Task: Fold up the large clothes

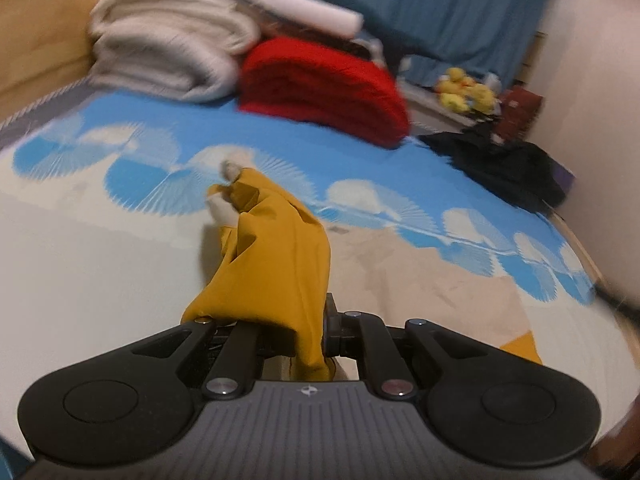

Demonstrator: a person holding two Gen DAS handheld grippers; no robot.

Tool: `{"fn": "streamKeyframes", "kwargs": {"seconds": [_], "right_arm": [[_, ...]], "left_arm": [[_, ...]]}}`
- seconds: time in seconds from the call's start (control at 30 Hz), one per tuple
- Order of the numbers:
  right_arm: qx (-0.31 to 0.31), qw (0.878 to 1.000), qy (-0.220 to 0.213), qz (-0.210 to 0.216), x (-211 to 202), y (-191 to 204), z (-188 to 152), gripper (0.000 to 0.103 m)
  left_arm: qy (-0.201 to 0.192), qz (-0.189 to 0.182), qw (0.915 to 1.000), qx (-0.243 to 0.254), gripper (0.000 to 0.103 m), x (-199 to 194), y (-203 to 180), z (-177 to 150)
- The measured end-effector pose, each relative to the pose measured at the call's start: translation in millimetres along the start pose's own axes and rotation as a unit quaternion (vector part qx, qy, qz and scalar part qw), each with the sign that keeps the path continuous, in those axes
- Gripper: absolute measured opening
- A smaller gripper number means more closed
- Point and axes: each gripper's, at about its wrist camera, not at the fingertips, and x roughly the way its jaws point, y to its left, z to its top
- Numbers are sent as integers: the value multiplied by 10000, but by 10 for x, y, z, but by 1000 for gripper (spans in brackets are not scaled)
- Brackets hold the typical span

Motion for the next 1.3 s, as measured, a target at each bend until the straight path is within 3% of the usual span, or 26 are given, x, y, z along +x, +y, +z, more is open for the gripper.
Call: {"fn": "streamKeyframes", "kwargs": {"seconds": [0.17, 0.23, 0.33, 0.43, 0.67, 0.87, 0.9, 0.97, 1.03, 1.07, 1.13, 1.3], "right_arm": [[-654, 9931, -936, -280, -707, -640, 502, 17], [-769, 9909, -948, -560, -851, -926, 584, 20], [-312, 9919, -677, -1026, -991, -1434, 559, 20], [-277, 9907, -575, -1201, -1094, -1664, 509, 20], [-71, 9961, -27, -884, -1038, -1876, 352, 25], [643, 9948, 308, -722, -775, -1947, 358, 36], [768, 9939, 378, -696, -713, -1950, 341, 38], [1041, 9905, 637, -639, -552, -1970, 275, 43], [1220, 9874, 840, -565, -409, -1960, 203, 45], [1305, 9854, 952, -533, -330, -1940, 149, 50], [1433, 9801, 1254, -564, -151, -1899, 51, 51], [1610, 9680, 1740, -823, 238, -1800, -106, 53]], "left_arm": [[-280, -414, 9947, 904, 9, -40, -777, -95], [-379, -629, 9887, 1308, 9, -42, -1121, -176], [-512, -1027, 9771, 1790, 9, -13, -1643, -325], [-483, -1494, 9662, 2046, 8, 81, -2083, -497], [287, -2257, 9368, 2657, 8, 531, -2956, -1074], [1094, -2481, 8977, 3474, 9, 830, -3266, -1601], [1216, -2555, 8898, 3582, 13, 839, -3277, -1657], [1588, -2792, 8751, 3620, 35, 856, -3234, -1718], [1611, -3017, 8667, 3632, 41, 783, -3155, -1682], [1505, -3063, 8679, 3609, 41, 746, -3108, -1623], [1379, -3111, 8793, 3331, 41, 705, -2939, -1438], [1077, -2588, 9233, 2625, 44, 688, -2299, -1007]]}}
